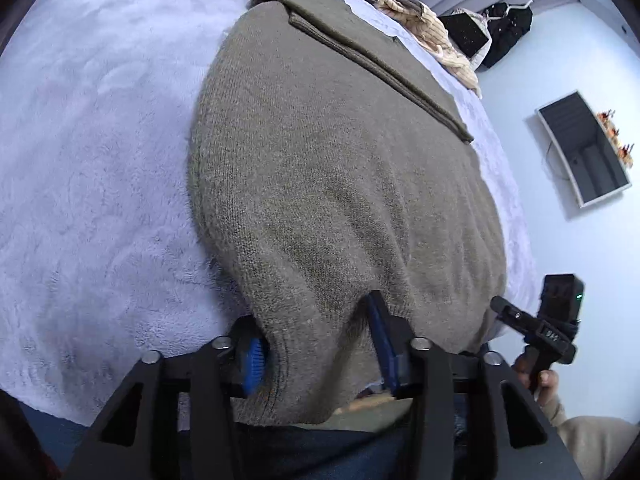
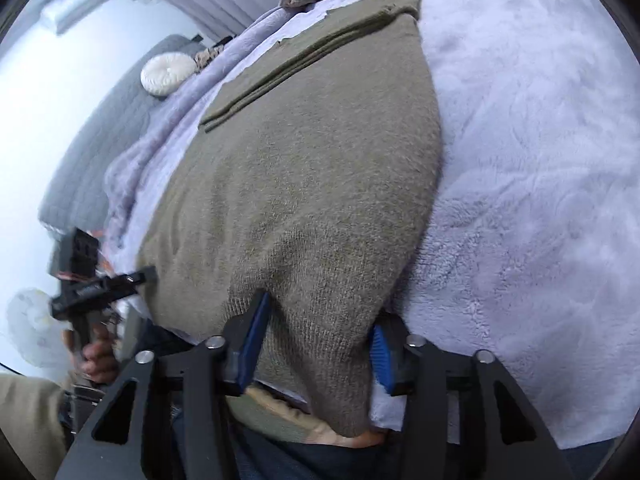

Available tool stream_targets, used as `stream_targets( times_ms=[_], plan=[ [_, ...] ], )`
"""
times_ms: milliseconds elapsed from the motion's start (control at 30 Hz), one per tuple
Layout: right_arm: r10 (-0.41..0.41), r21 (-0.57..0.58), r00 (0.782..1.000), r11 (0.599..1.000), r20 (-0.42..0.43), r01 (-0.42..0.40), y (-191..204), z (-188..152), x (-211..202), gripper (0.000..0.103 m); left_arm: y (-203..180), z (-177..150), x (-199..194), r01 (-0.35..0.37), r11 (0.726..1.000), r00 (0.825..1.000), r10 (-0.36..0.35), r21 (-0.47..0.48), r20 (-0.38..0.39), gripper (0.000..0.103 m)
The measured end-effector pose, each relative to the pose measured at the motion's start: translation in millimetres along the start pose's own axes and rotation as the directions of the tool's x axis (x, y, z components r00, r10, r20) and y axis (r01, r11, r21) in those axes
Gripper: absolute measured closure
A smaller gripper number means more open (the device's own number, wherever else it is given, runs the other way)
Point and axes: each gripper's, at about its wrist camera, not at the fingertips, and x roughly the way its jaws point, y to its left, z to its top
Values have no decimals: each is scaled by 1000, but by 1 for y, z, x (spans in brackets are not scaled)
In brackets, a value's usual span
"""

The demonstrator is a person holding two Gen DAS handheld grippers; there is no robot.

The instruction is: Fold small clothes

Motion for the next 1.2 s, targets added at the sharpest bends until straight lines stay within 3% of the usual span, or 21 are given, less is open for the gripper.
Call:
stream_targets(
  times_ms=[33,100,167,200,233,267,300,333,467,600,867,1000,1200],
  plan=[
    [6,-3,1000,1000,2,-6,1,1,3,43,1,0,0,29,1000,1000,-29,-6,-3,34],
    [17,-21,1000,1000,9,-16,7,-1,7,30,-4,-1,2,25,1000,1000,-25,3,4,31],
    [-20,-47,1000,999,14,21,17,-1,15,27,-17,-3,9,-36,998,999,36,47,6,32],
    [-53,-76,999,996,0,53,24,0,20,29,-25,-3,12,-72,994,997,71,78,7,39],
    [-82,-105,997,991,-4,81,29,1,20,33,-30,-3,11,-122,987,993,121,105,19,61],
    [-102,-125,995,987,-11,100,32,3,19,54,-32,-3,9,-140,983,990,138,120,27,74],
    [-108,-128,994,986,-17,105,31,5,16,85,-32,-1,6,-123,986,992,122,115,18,92],
    [-74,-103,997,992,-22,72,27,7,8,91,-30,1,1,-92,991,996,91,93,12,92],
    [-10,-104,1000,995,26,12,35,16,-11,92,-45,7,-23,-122,983,989,109,134,95,92],
    [64,-98,992,994,105,-54,45,36,-26,92,-59,23,-35,-107,981,984,82,159,155,92],
    [47,-100,984,995,173,-30,44,75,-33,92,-59,61,-29,-121,980,977,90,158,191,92],
    [14,-59,980,998,200,-2,40,95,-25,92,-49,81,-18,-103,989,977,81,104,196,92],
    [-59,13,984,998,167,58,22,127,6,92,-26,112,6,-99,995,982,95,15,161,92]
  ],
)
